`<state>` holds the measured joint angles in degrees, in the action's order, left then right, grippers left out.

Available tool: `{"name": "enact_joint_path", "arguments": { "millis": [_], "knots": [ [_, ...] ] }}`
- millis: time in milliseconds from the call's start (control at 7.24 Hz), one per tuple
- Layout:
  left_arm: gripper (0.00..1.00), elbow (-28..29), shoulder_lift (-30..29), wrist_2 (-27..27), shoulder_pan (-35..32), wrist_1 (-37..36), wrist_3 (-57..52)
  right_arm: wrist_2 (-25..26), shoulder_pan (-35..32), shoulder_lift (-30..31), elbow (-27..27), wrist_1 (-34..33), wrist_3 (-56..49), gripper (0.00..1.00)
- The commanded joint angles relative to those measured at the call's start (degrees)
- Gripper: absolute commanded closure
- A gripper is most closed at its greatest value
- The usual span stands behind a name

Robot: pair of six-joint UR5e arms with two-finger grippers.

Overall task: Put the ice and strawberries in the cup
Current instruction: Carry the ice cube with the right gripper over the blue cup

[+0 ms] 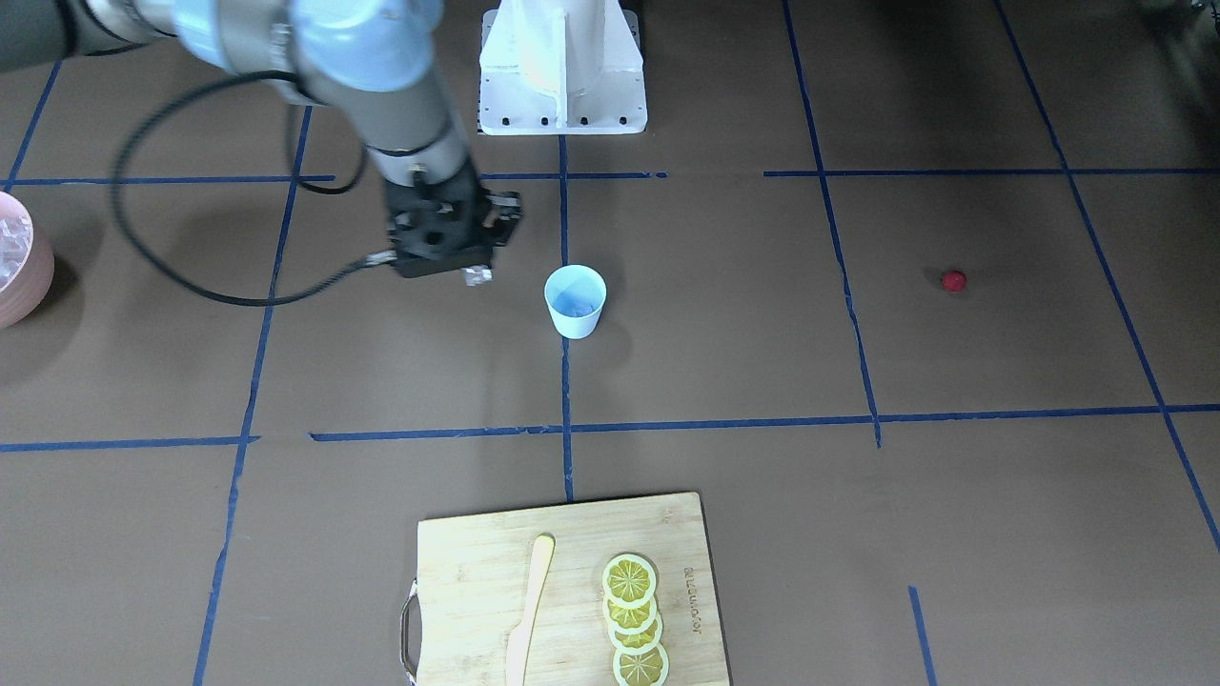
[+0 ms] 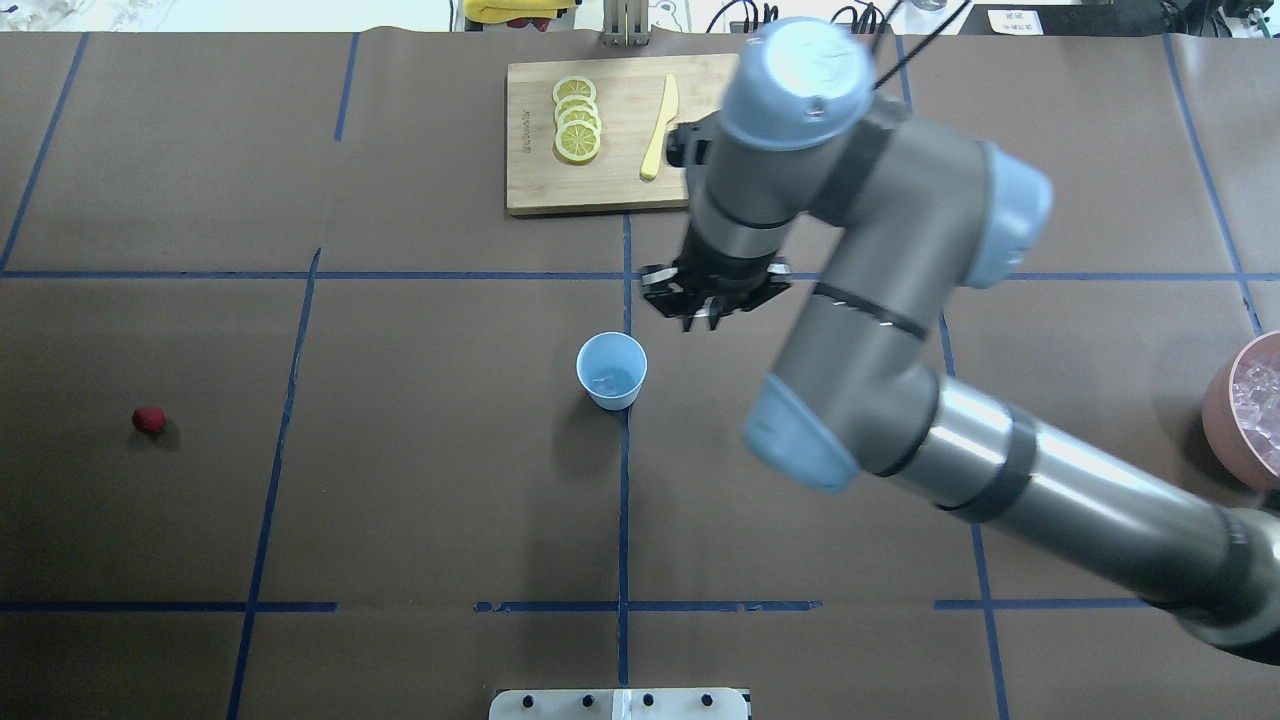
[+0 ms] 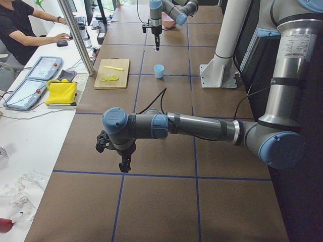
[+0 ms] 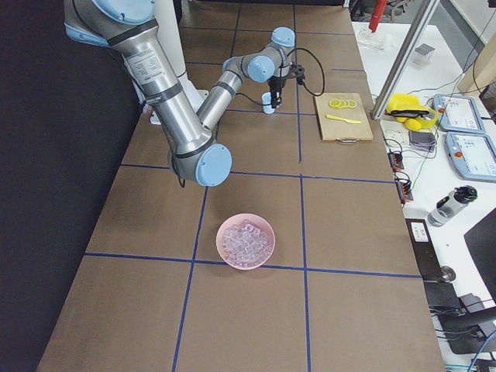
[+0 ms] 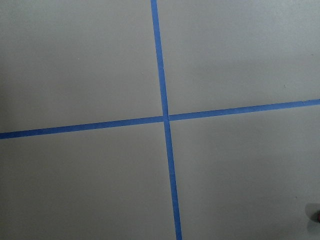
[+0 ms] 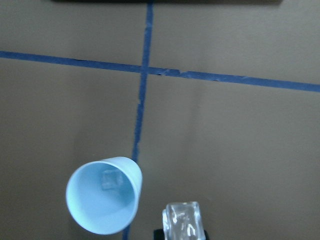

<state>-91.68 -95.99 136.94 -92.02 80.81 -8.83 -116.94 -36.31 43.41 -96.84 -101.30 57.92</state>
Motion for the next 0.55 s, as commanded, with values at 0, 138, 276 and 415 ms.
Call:
{"name": "enact_joint_path", "arguments": {
  "millis": [0,138,276,415],
  "knots": [
    [0.0,0.0,-0.1,-0.1,0.1,0.0,0.0,4.7,4.7,-6.8,8.5,0.2,3.0,1.0],
    [0.0,-0.1,0.0,0.0,0.1,0.0,0.0,5.1,5.4,-7.3,9.9,0.5,3.0,1.0],
    [0.0,-0.2,-0.1,-0.1,0.1,0.0,0.0,5.1,5.9,-9.4,14.2,2.1,3.0,1.0],
    [0.0,-0.2,0.0,0.0,0.2,0.0,0.0,5.1,6.2,-9.7,15.0,2.2,3.0,1.0]
  ]
}}
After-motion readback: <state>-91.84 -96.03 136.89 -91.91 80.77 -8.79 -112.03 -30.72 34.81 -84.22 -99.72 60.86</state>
